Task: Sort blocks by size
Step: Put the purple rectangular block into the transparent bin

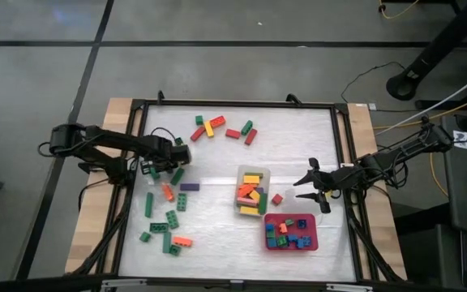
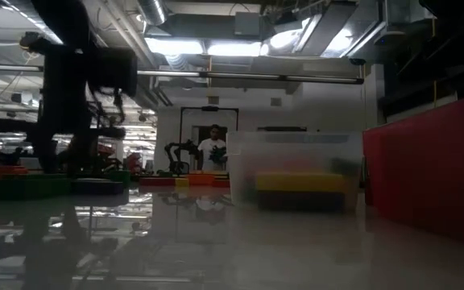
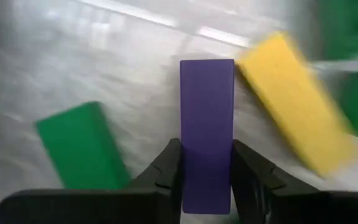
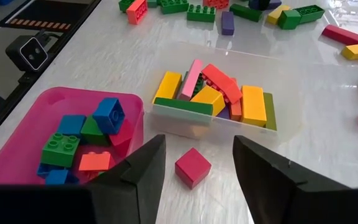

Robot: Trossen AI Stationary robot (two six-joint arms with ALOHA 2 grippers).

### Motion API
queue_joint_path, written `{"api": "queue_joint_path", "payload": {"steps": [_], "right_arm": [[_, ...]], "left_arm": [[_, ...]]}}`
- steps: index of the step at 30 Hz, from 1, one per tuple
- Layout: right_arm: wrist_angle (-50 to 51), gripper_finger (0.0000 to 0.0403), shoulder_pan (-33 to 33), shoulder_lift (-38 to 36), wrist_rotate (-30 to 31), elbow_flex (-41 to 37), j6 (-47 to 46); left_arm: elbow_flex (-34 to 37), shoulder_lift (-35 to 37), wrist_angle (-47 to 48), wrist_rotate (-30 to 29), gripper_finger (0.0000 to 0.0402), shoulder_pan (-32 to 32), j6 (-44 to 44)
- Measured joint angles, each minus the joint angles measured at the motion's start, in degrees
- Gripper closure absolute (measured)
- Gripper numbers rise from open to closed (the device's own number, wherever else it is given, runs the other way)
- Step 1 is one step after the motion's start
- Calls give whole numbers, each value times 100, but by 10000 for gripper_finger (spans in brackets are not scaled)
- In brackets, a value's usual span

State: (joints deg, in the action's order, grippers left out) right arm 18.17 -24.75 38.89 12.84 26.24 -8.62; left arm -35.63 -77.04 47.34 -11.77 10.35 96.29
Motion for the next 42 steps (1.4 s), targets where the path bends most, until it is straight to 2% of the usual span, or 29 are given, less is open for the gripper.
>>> {"api": "queue_joint_path", "payload": {"steps": [5,9,12,17,22,26,31,42], "right_arm": [[1,216,0,-2,0,0,0],[-2,216,0,-1,0,0,6],[-6,217,0,-2,0,0,33],[-8,216,0,-2,2,0,162],[-8,216,0,1,1,0,162],[-6,216,0,-2,1,0,162],[-7,217,0,-2,0,0,157],[-26,217,0,-2,0,0,151]], "left_arm": [[-206,658,-340,2,321,-109,-597],[-274,1139,-1891,-19,321,-384,-1000],[-274,1169,-3541,-203,321,-704,-1591],[-283,572,-6329,-685,321,-1323,-3015],[-288,-567,-8335,-732,308,-1743,-3994],[-542,-1476,-8727,-716,304,-1877,-4736],[-848,-2203,-8677,-291,289,-1859,-5427],[-956,-2400,-8613,197,204,-1550,-5657]]}}
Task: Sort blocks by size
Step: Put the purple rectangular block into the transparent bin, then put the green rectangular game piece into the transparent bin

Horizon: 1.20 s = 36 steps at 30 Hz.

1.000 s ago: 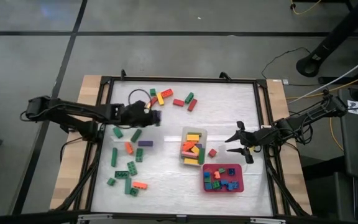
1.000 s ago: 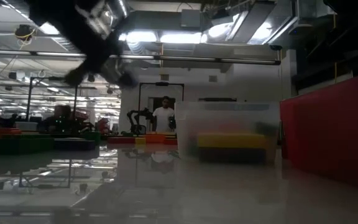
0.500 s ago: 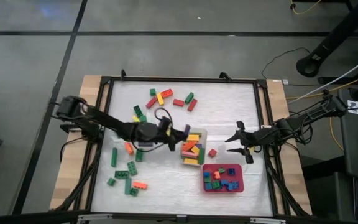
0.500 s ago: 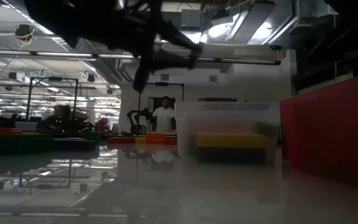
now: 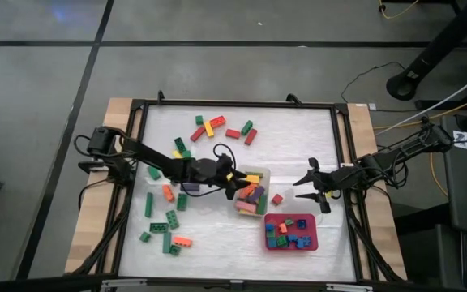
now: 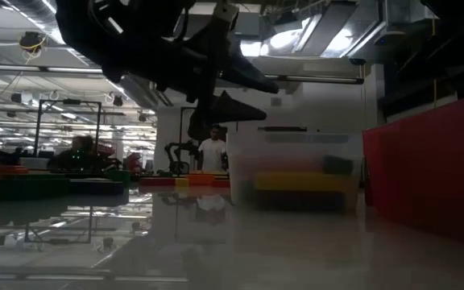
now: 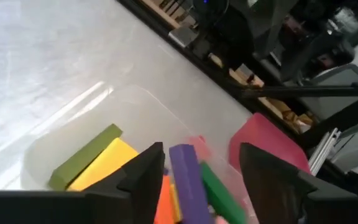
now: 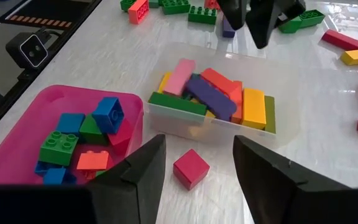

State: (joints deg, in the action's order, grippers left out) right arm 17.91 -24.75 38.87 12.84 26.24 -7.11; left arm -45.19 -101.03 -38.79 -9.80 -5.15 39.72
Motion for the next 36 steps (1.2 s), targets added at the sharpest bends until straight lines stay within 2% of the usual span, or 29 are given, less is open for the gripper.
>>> {"api": "queue_joint_path", "payload": {"steps": [4,9,14,17,23,26,36], "right_arm": [[1,216,0,1,0,0,-2],[23,216,0,2,0,0,-5],[25,216,0,2,0,0,-5],[22,217,0,2,0,0,-2],[24,217,0,2,0,0,-2],[24,216,2,0,0,0,3],[20,216,2,0,0,-2,9]], "left_arm": [[-2,271,720,127,193,327,46],[-4,1047,2811,122,192,898,-88],[-3,2047,5019,110,192,1552,1098],[-2,2555,6164,-164,192,1849,1673],[-2,2893,8092,-740,192,2310,3424],[2,2809,8431,-744,192,2478,3682],[2,2160,8142,-738,192,2955,3834]]}}
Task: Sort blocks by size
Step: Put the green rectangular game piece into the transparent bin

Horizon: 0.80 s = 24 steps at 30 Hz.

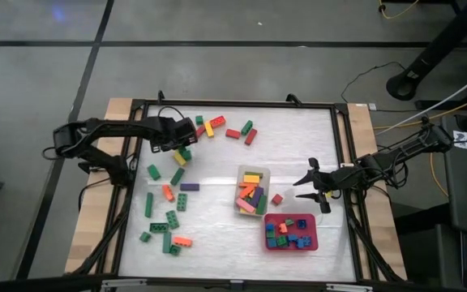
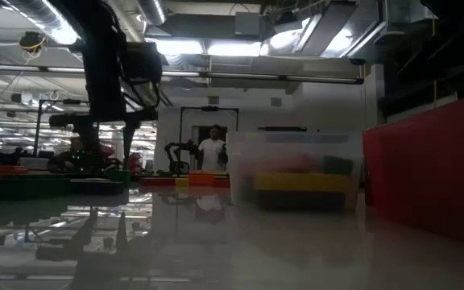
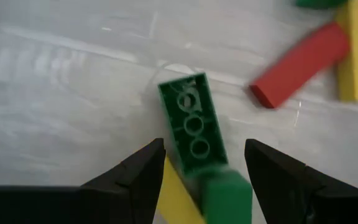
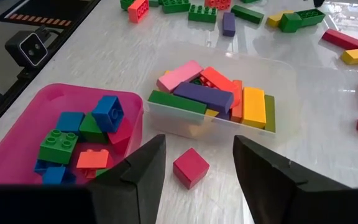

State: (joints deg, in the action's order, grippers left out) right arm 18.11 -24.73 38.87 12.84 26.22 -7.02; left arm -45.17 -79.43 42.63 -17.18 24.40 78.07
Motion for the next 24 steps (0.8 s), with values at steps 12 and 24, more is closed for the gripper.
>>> {"api": "queue_joint_path", "payload": {"steps": [12,24], "right_arm": [[4,216,0,2,0,0,2],[7,216,0,2,0,0,4]], "left_arm": [[-2,-820,-575,76,192,507,250],[2,-1048,-652,689,282,818,-912]]}}
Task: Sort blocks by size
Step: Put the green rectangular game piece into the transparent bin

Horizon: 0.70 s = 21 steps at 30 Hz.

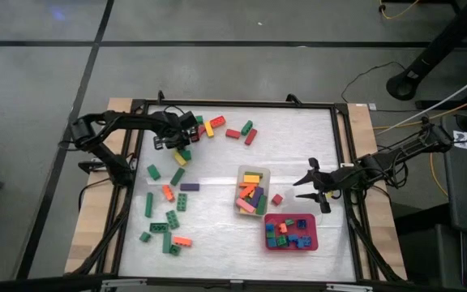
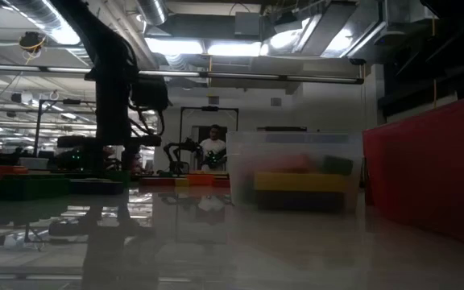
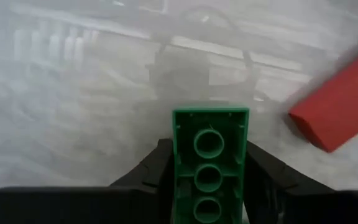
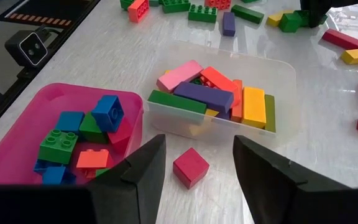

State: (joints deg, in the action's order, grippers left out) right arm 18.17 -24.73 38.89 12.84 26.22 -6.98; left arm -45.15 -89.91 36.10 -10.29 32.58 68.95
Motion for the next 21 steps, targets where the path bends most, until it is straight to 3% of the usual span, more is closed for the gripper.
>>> {"api": "queue_joint_path", "payload": {"steps": [7,12,17,21], "right_arm": [[2,217,0,2,0,0,2],[-1,217,0,4,3,0,3],[-4,216,0,4,7,0,4],[-1,216,-1,4,9,0,4]], "left_arm": [[-176,647,-695,652,282,-200,-827],[-223,1005,-2304,1348,282,-817,-914],[-223,809,-4310,1230,278,-1909,-918],[-220,395,-5619,723,265,-2841,-1273]]}}
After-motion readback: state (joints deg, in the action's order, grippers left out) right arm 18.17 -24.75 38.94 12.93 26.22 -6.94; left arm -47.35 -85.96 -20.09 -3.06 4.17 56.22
